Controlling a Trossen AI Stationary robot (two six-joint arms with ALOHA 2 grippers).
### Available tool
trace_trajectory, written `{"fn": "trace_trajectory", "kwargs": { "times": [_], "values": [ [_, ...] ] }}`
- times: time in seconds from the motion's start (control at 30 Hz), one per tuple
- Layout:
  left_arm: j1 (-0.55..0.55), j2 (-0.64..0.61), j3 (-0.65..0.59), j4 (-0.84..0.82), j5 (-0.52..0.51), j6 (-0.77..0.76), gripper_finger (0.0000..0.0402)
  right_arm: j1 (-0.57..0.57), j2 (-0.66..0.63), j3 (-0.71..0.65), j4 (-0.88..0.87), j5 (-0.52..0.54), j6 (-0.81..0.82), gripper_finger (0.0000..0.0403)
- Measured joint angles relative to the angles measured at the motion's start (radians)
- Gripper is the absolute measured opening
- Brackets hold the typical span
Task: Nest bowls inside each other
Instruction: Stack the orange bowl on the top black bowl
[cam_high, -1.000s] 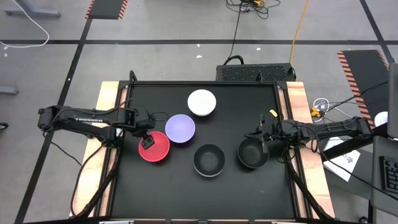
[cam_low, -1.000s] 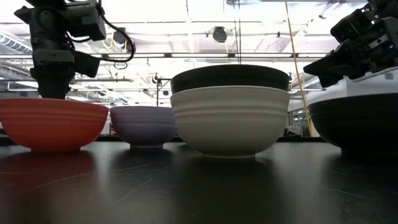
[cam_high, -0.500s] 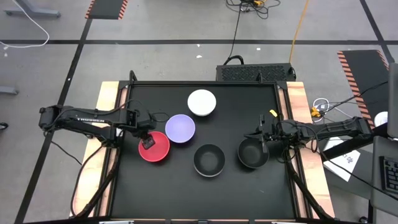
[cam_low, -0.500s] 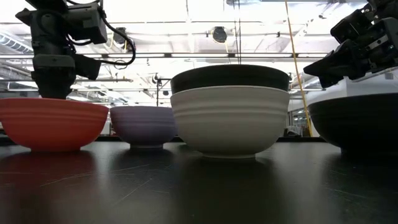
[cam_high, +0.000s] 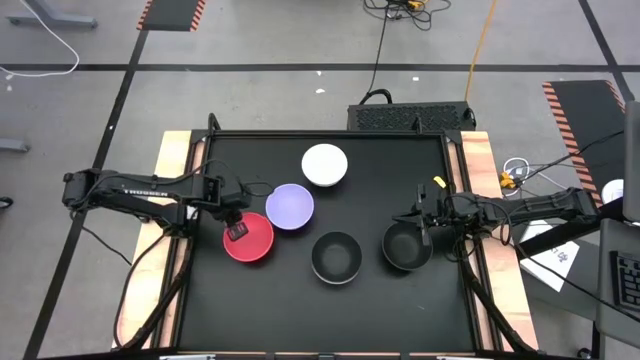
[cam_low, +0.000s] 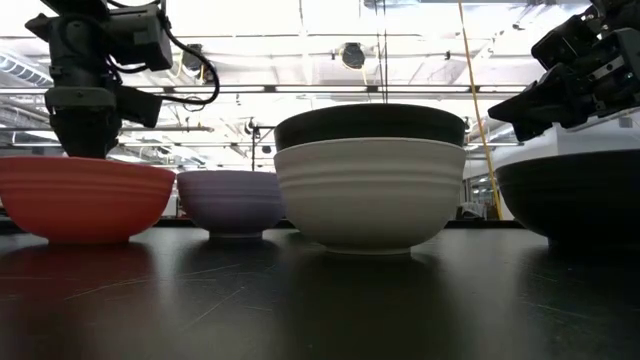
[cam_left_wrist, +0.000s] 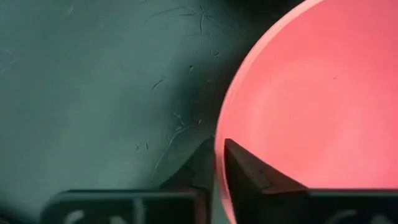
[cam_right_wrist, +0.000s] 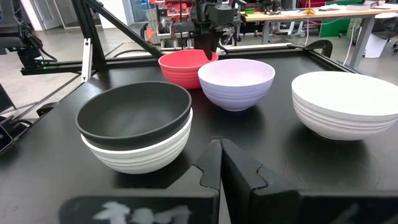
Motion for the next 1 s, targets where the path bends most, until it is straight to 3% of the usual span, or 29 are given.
{"fn": "trace_trajectory", "kwargs": {
  "times": [0.37,0.77,1.0],
  "values": [
    [-0.003,-0.031,0.001,0.006,-0.048,-0.004,0.0007,0.0,0.0,0.0,0.0,0.0,0.0,0.0],
    [-0.092,-0.255,0.0,0.135,-0.092,-0.025,0.0005,0.0,0.0,0.0,0.0,0.0,0.0,0.0],
    [-0.198,-0.336,0.0,0.193,-0.2,-0.051,0.0005,0.0,0.0,-0.005,0.009,0.0,0.0,0.0]
  ]
}}
